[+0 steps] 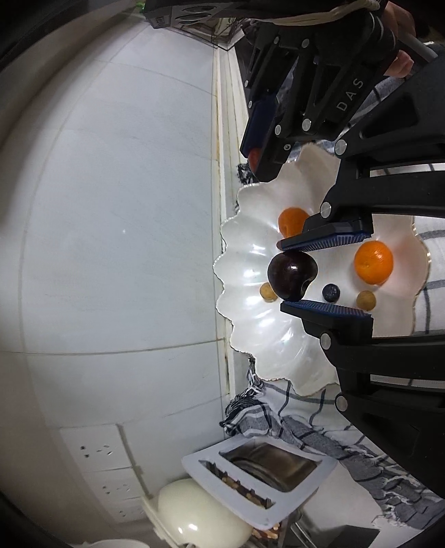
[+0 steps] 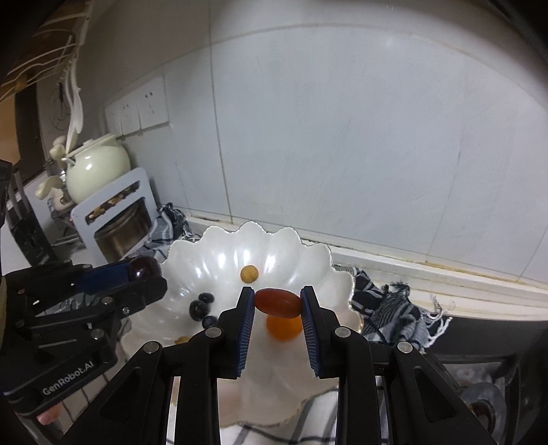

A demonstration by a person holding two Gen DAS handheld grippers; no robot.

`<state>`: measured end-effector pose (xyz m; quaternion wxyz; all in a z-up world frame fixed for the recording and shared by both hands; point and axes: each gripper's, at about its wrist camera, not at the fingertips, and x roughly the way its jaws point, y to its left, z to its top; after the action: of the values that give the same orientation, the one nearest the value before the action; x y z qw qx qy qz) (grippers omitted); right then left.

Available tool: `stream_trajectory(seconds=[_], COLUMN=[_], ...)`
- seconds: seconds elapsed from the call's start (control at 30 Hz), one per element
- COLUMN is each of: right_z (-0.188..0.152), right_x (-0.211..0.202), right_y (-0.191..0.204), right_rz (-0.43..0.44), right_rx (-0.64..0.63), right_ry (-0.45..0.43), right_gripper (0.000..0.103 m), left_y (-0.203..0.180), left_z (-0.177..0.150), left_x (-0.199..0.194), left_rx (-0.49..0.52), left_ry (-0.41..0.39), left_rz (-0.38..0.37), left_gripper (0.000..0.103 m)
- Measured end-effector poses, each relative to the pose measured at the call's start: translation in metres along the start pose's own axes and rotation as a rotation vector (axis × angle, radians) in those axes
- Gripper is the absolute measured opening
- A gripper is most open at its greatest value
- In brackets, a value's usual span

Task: Organize fruits
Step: 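Carry the plum and red date over the white bowl with both tools, then open both tools to drop the plum and date into the bowl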

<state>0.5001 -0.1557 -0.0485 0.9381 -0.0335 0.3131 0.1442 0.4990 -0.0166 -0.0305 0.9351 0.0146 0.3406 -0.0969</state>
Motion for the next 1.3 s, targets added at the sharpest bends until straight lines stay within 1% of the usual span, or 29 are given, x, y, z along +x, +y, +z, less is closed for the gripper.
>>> stream_trajectory(seconds=[0.13,0.33,0.43,0.5,0.53,0.57,0.6,0.63,0.7,0.77,0.8,0.87,0.9,0.97,1.03,1.13,1.2,1.27,1.3], right_z=[0.004,0.002,0.001,0.001,0.0,0.0,0.0,0.0,0.0,-0.001,-0.002,-0.004,-0.004,-0.006,-0.008,-0.01,-0.011,-0.014,-0.015], right_x=[0.021,0.049,0.057,0.061,0.063,0.065,0.066,0.066,0.065,0.061,0.057,0.047,0.042,0.03,0.016,-0.006,-0.022,-0.04,-0.047], right_y=[-0.004,-0.009,-0.011,-0.012,-0.013,-0.014,-0.015,-0.016,-0.017,-0.018,-0.019,-0.019,-0.019,-0.015,-0.012,-0.008,-0.004,-0.001,0.0], right_rz=[-0.004,-0.013,-0.014,-0.016,-0.019,-0.026,-0.029,-0.032,-0.046,-0.054,-0.06,-0.076,-0.084,-0.104,-0.116,-0.131,-0.144,-0.161,-0.166], right_rx=[0.004,0.019,0.026,0.029,0.027,0.026,0.03,0.036,0.041,0.049,0.056,0.059,0.061,0.057,0.056,0.064,0.063,0.066,0.068], right_ry=[0.044,0.109,0.125,0.134,0.14,0.149,0.154,0.155,0.153,0.151,0.147,0.129,0.118,0.097,0.071,0.032,-0.001,-0.035,-0.046], right_gripper=[0.029,0.029,0.029,0.03,0.031,0.033,0.041,0.045,0.046,0.046,0.046,0.051,0.057,0.058,0.065,0.071,0.073,0.076,0.078], left_y=[0.006,0.01,0.011,0.011,0.012,0.012,0.013,0.013,0.013,0.014,0.015,0.015,0.015,0.013,0.011,0.01,0.008,0.005,0.003], left_z=[0.003,0.005,0.005,0.004,0.004,0.005,0.005,0.005,0.005,0.005,0.004,0.003,0.002,0.0,-0.004,-0.008,-0.011,-0.015,-0.017], left_x=[0.019,0.047,0.058,0.064,0.066,0.066,0.065,0.063,0.059,0.056,0.053,0.045,0.042,0.031,0.017,-0.004,-0.018,-0.036,-0.044], left_rx=[-0.012,-0.017,-0.02,-0.018,-0.018,-0.02,-0.022,-0.019,-0.009,-0.003,0.001,0.008,0.014,0.028,0.035,0.031,0.032,0.037,0.038], left_ry=[0.044,0.11,0.139,0.148,0.15,0.149,0.146,0.14,0.129,0.124,0.117,0.103,0.099,0.074,0.049,0.016,-0.004,-0.032,-0.047], left_rz=[-0.008,0.011,0.012,0.026,0.027,0.029,0.03,0.033,0.052,0.071,0.08,0.102,0.111,0.127,0.144,0.15,0.156,0.169,0.173], left_gripper=[0.029,0.029,0.029,0.03,0.035,0.043,0.045,0.046,0.048,0.056,0.058,0.066,0.067,0.069,0.073,0.077,0.08,0.086,0.087])
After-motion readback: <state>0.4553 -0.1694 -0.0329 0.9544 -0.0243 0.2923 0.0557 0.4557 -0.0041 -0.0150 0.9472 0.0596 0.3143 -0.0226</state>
